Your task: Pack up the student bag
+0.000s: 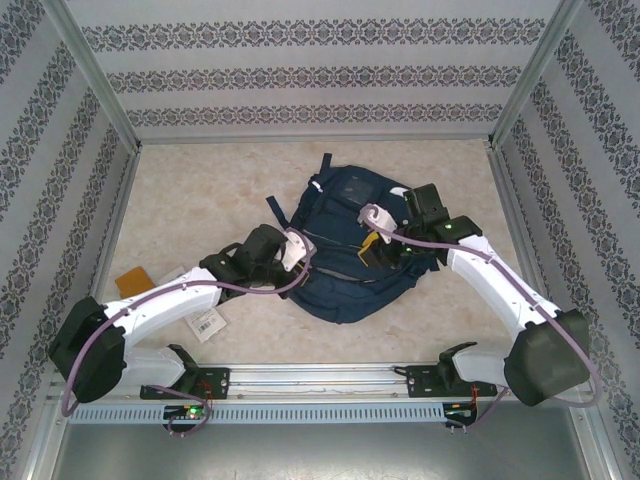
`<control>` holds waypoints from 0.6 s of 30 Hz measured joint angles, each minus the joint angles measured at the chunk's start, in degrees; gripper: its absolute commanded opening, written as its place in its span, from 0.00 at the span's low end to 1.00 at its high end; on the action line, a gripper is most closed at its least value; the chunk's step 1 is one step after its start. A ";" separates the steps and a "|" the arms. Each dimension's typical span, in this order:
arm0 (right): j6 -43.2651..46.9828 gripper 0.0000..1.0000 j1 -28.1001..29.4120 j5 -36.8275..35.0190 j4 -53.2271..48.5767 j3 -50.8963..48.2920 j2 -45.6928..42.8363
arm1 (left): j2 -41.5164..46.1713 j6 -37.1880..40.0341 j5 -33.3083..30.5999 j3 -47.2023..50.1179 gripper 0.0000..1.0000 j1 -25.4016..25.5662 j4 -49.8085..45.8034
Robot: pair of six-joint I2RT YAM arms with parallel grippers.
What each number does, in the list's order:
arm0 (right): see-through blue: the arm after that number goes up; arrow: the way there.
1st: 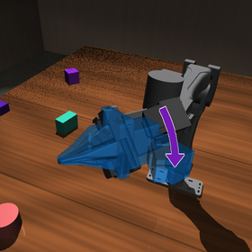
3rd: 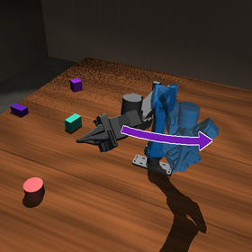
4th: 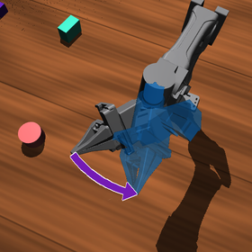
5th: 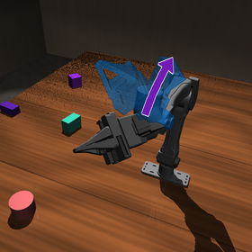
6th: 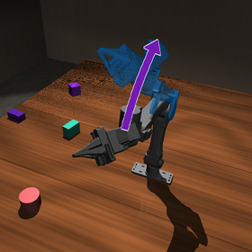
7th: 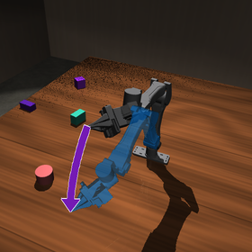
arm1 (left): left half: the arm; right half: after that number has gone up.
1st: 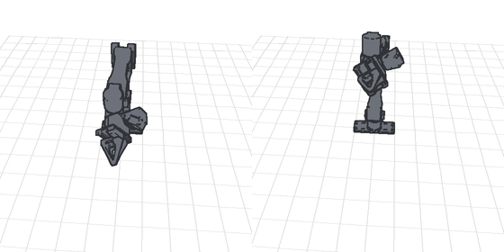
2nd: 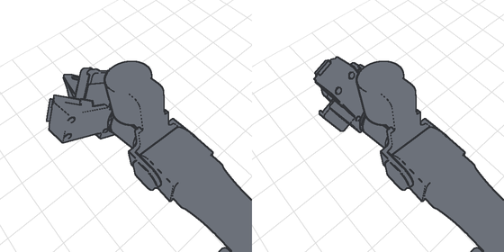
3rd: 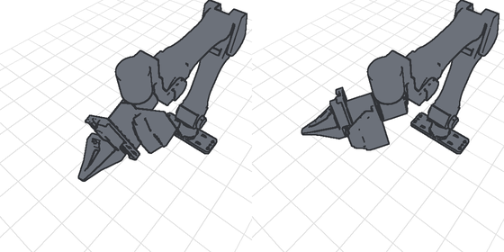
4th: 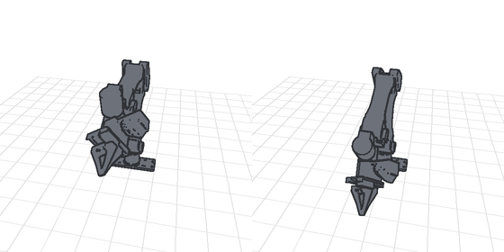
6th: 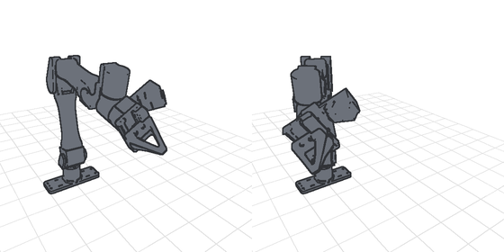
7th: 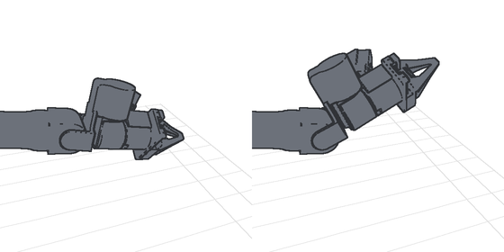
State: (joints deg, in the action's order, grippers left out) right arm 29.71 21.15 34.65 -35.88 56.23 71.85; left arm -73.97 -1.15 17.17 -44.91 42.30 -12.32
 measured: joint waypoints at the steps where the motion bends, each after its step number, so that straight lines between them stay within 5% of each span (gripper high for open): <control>1: 1.16 0.46 1.97 -1.31 -0.33 0.26 -0.59 | -0.68 -0.81 0.72 -0.02 0.00 1.05 0.55; 6: 5.97 0.51 9.42 -7.37 -0.61 2.80 -2.36 | -2.71 -4.42 4.70 -0.15 0.00 4.15 3.72; 11: 7.32 0.53 9.73 -13.29 0.17 3.50 -1.73 | -2.80 -7.17 7.17 -0.15 0.00 4.26 7.06; 18: 2.67 0.50 9.11 -10.12 1.68 2.54 4.72 | -1.22 -7.28 6.69 1.66 0.00 4.26 8.00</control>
State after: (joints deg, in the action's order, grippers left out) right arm 32.38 30.26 24.53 -34.20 58.76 76.58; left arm -75.20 -8.43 23.86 -43.24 46.57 -4.32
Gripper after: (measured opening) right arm 0.522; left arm 0.048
